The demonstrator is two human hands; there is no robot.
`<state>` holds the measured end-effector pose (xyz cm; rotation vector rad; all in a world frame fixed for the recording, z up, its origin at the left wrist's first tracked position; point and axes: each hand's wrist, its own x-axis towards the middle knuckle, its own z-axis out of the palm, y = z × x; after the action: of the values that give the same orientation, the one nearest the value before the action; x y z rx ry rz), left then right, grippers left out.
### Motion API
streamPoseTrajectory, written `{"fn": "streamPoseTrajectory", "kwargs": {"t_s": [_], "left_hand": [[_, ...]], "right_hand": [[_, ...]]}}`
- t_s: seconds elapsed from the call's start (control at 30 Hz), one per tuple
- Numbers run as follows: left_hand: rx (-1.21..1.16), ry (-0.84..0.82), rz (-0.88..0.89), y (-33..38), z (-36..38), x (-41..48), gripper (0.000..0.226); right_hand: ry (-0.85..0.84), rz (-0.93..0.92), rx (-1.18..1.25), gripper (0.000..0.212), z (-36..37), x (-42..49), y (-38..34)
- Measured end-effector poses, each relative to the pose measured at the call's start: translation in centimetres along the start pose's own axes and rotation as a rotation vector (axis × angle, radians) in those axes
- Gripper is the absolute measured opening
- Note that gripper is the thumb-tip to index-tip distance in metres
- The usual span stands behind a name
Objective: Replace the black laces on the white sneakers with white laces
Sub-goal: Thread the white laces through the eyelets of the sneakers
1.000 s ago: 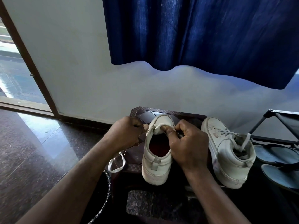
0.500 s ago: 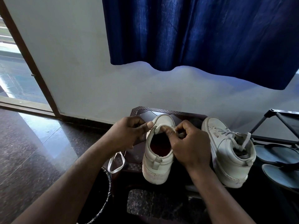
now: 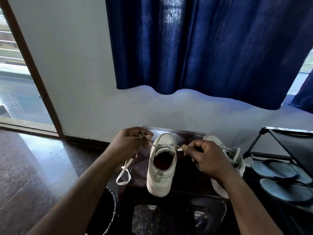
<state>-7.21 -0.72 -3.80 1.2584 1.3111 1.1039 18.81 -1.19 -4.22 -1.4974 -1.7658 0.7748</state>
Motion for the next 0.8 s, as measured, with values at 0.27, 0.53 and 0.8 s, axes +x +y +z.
{"fn": "streamPoseTrajectory", "kwargs": {"t_s": [0.27,0.53,0.8], "left_hand": [[-0.15,0.03,0.032,9.3,-0.2,-0.6,0.016],[-0.026,0.076,0.055,14.4,-0.1,-2.0,0.028],[-0.137,0.022,0.101,19.0,0.1,-3.3,0.027]], "right_hand": [[0.048,-0.13,-0.05,0.012,-5.8,0.4,-7.5],[0.181,-0.062,-0.089,0.014,-6.8,1.3,-11.6],[0.167,-0.047,0.28,0.014,-9.2,1.7,-16.2]]}}
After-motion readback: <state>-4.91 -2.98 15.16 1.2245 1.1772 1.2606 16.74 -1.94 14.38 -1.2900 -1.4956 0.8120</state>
